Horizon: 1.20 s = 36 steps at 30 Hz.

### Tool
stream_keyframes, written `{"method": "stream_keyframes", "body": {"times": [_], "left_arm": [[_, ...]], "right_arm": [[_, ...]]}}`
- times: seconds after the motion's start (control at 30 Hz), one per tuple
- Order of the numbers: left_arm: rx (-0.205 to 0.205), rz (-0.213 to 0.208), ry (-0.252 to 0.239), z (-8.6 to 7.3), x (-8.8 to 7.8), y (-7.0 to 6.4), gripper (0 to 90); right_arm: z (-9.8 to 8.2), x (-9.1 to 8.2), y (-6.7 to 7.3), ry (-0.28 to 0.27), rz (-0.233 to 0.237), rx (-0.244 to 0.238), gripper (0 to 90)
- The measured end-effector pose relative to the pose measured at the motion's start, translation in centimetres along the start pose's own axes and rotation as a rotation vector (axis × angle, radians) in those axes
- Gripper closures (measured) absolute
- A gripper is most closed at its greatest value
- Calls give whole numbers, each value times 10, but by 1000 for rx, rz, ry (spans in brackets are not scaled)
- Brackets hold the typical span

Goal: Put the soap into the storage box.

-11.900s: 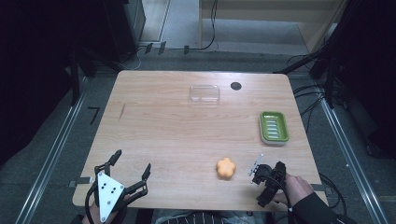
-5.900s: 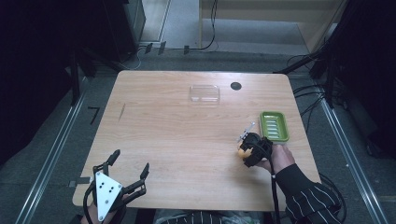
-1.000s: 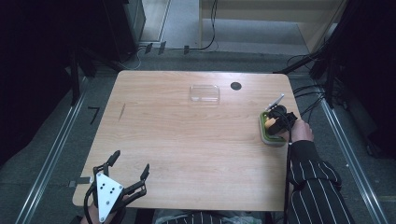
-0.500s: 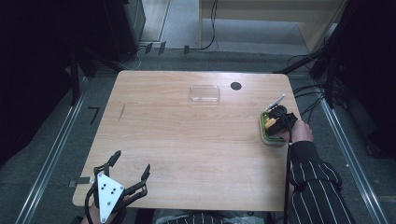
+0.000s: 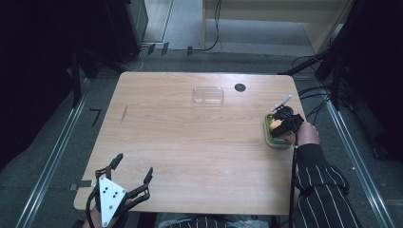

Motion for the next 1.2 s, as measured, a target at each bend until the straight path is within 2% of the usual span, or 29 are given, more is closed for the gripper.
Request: {"method": "stream_keyframes", "body": {"times": [0.2, 0.4, 0.63, 0.93, 1.2], "left_arm": [[3, -11, -3, 0, 2, -1, 130], [2, -17, -7, 0, 3, 0, 130], [-2, -21, -9, 1, 4, 0, 130], [-1, -27, -11, 1, 7, -1, 130], [2, -35, -13, 2, 9, -2, 130]], "right_arm": [[-3, -15, 4, -21, 35, 2, 148], [-8, -29, 14, -31, 62, -16, 120], [-13, -42, 39, -43, 118, -87, 87], [-24, -54, 69, -49, 129, -167, 56], [-39, -56, 93, -31, 134, -227, 49]]}}
Point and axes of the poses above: each handheld gripper's, and its own axes: x roughly forward along the jaws, z roughly out of its top, y roughly to its left, the point moved 2 cm from there along x, roughly forward along the jaws, and after that the axes turned 4 degrees about -z, right-handed, at the moved point
